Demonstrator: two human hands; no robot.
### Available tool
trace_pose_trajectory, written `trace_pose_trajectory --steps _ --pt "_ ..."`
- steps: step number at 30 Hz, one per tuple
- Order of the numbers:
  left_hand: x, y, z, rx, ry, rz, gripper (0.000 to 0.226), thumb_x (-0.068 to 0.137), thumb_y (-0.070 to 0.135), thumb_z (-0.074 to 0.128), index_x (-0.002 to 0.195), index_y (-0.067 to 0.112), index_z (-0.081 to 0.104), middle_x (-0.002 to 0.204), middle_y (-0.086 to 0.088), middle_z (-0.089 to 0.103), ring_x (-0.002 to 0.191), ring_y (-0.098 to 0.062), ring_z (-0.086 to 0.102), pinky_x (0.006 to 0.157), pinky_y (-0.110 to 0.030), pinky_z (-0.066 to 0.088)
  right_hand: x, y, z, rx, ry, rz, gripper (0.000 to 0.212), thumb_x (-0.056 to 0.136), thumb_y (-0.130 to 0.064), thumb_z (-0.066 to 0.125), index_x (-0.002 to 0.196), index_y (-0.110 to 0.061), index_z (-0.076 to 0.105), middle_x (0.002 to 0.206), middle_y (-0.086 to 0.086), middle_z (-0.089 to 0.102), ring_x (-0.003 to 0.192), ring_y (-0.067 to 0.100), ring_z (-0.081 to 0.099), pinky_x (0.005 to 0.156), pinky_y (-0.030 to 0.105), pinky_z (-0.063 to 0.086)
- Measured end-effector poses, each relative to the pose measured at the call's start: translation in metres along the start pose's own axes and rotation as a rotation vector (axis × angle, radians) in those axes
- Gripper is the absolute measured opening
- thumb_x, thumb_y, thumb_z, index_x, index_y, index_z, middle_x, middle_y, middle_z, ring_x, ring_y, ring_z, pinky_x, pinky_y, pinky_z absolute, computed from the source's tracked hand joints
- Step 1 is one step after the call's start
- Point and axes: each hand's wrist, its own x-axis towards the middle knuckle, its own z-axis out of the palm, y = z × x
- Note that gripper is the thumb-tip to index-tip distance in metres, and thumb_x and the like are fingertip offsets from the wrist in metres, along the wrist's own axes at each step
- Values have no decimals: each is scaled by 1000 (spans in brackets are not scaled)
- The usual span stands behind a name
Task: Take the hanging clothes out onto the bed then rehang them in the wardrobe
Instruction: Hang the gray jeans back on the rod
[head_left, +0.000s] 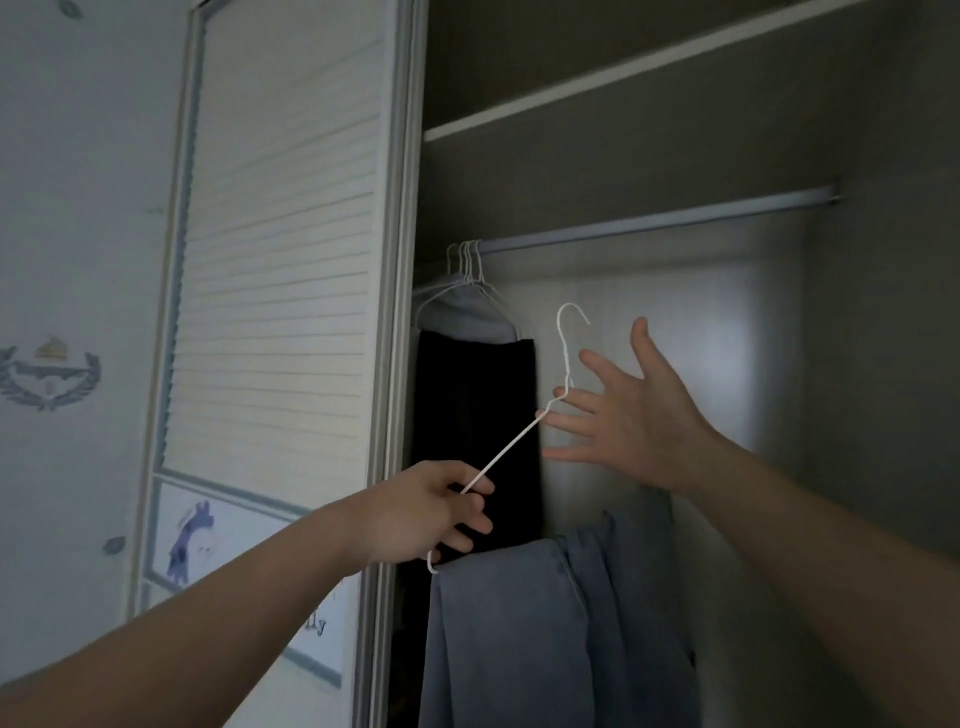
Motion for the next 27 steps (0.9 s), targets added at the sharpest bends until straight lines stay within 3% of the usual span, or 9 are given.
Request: trace_pose_trajectory --steps 4,9,12,17,27 --pt "48 9 -23 49 -31 83 17 105 24 44 116 24 58 102 -3 72 83 -15 64 71 -29 53 33 -21 -6 -11 84 -87 97 67 -87 52 149 -41 32 156 16 30 122 44 54 91 72 41" --pt "100 24 -41 107 -4 204 17 107 28 39 111 25 56 97 -5 71 75 -17 64 64 -29 50 71 -45 -11 -45 182 -161 93 72 -87 47 151 -41 27 157 16 27 122 46 53 91 73 41" --pt "135 33 -52 131 37 280 20 107 24 37 113 18 55 92 -8 71 69 -17 62 55 -22 47 102 -63 -15 -52 216 -197 94 73 -87 45 152 -40 24 157 17 26 121 46 54 90 74 41" --pt "185 41 -71 208 163 408 19 107 24 37 114 21 55 87 -5 74 53 5 61 45 -9 38 158 -86 -23 -79 182 -240 95 72 -89 43 151 -39 27 157 17 25 116 44 58 90 73 41" --pt "276 75 -104 352 404 485 20 107 25 38 114 28 56 92 1 71 58 6 60 50 -9 37 265 -140 -45 -132 65 -325 94 74 -89 38 152 -39 23 158 18 24 107 42 65 92 69 43"
